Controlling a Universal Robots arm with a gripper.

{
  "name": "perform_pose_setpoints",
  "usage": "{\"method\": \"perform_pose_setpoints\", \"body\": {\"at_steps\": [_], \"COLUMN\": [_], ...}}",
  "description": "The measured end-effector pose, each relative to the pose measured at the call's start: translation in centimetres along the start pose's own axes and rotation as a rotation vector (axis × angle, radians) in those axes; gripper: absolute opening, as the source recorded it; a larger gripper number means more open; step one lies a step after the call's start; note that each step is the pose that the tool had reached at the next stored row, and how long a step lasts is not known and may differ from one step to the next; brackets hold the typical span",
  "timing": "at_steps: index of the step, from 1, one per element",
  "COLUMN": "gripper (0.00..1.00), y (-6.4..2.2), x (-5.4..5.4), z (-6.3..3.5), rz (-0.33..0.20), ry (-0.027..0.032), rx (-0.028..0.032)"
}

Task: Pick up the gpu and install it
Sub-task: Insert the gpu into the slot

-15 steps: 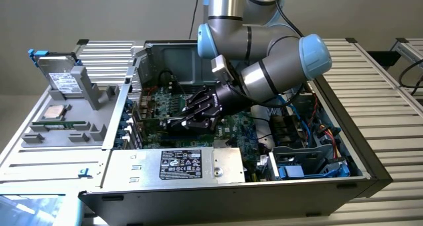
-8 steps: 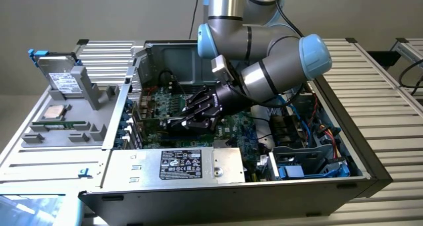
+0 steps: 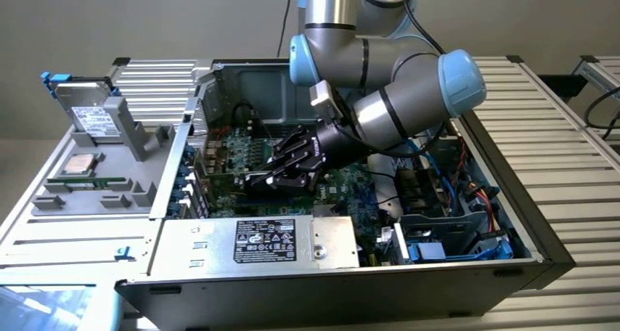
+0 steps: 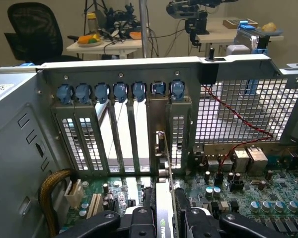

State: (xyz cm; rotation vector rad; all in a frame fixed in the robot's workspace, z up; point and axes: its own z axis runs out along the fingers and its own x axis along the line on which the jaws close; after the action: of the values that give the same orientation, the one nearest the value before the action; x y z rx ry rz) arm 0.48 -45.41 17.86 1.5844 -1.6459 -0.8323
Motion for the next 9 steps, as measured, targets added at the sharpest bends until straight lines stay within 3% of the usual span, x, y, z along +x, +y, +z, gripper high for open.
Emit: {"method": "perform_pose_setpoints", "body": {"at_steps": [9], "gripper": [0.28], "y": [-0.05], "x": [-0.02], "z": [0.01], "rz": [0.001], "ry": [0.0003], "rx": [0.0000]}}
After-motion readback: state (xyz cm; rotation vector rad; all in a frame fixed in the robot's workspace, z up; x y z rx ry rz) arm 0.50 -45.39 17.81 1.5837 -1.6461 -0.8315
